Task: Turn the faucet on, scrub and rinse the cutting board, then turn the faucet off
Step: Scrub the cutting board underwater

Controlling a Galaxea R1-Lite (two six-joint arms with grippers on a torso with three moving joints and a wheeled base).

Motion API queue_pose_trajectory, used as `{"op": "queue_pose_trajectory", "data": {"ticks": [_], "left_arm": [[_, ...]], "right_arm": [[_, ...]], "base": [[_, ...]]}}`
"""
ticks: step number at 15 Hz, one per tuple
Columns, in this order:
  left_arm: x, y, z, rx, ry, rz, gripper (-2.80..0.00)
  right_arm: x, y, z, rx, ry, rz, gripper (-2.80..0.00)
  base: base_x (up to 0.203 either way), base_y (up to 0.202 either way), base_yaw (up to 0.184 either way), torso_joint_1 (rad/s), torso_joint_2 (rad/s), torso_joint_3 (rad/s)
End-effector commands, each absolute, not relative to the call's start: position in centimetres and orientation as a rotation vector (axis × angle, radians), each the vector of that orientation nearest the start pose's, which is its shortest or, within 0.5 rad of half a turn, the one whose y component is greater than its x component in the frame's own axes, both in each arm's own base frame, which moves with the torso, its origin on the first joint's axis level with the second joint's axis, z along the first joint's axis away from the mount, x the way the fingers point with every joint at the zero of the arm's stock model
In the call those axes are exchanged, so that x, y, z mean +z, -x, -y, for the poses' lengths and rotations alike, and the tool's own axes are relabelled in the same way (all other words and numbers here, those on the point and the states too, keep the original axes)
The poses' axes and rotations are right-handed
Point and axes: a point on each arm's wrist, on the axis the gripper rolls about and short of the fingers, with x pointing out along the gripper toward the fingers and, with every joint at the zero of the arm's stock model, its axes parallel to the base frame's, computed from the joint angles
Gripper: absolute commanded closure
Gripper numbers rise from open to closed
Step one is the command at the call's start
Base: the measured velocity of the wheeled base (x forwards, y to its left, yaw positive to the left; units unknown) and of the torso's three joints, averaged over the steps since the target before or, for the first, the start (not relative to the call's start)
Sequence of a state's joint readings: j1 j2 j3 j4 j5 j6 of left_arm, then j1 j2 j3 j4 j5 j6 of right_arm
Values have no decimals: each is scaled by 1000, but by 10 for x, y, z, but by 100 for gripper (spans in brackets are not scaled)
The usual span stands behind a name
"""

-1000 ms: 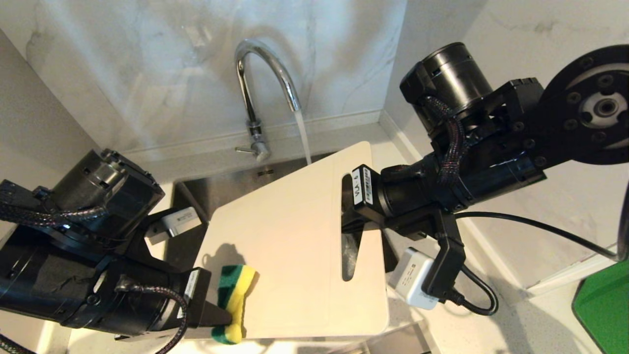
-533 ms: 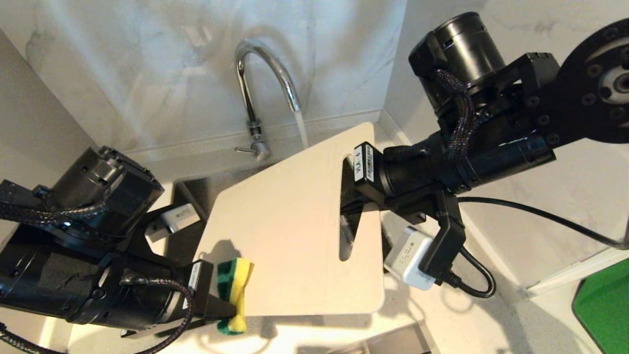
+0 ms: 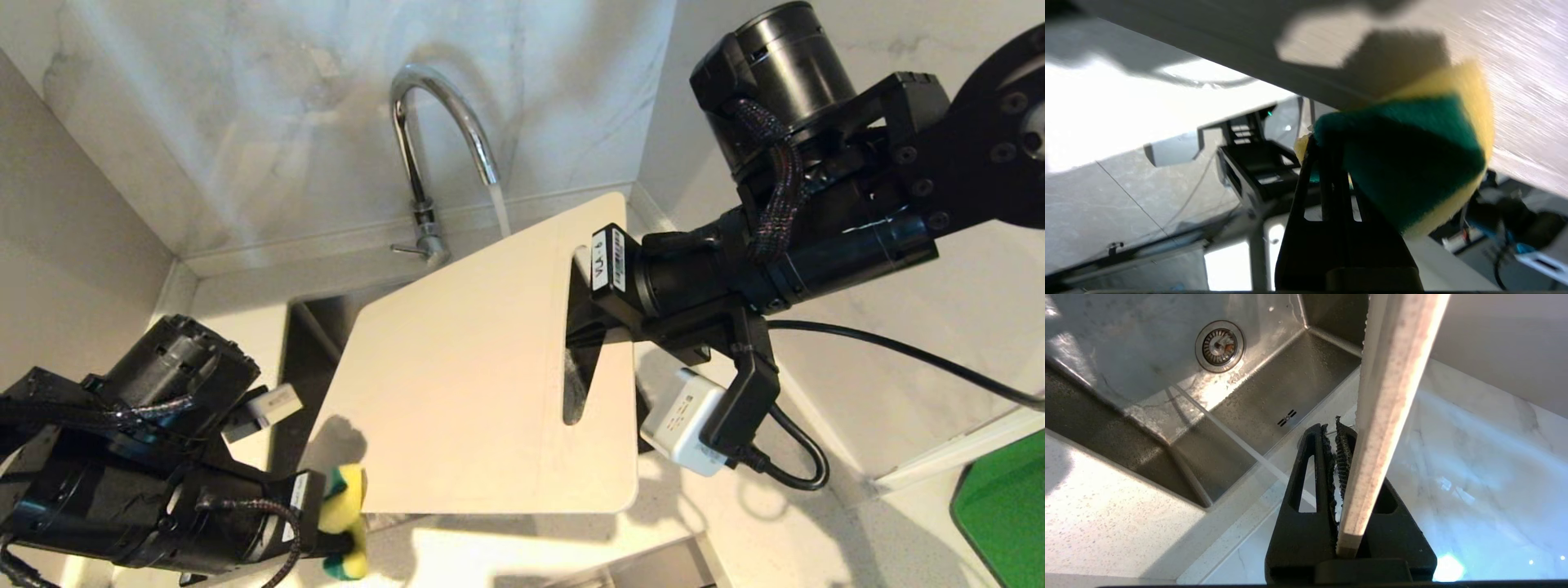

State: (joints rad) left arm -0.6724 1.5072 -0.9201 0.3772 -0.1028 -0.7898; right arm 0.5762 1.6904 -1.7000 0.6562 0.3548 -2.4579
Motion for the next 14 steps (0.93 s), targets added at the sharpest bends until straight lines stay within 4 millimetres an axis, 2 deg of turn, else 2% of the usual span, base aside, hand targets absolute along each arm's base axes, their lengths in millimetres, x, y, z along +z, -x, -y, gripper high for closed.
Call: {"op": "queue_pose_trajectory", "data": {"ticks": [1,6,14], "left_arm": [[165,-186,122,-220,443,-1151,0],[162,-206,81,-175,517,-1133,0],[160,-213,43,-125,522,-1092,0]], "right_arm": [[314,-238,-164,1203,2213,815,0],[310,-238,-164,1222,2210,806,0],[305,-235,-161,1242,2205,792,0]], "base": [[0,0,0,0,0,0],[0,0,0,0,0,0],[0,0,0,0,0,0]]}}
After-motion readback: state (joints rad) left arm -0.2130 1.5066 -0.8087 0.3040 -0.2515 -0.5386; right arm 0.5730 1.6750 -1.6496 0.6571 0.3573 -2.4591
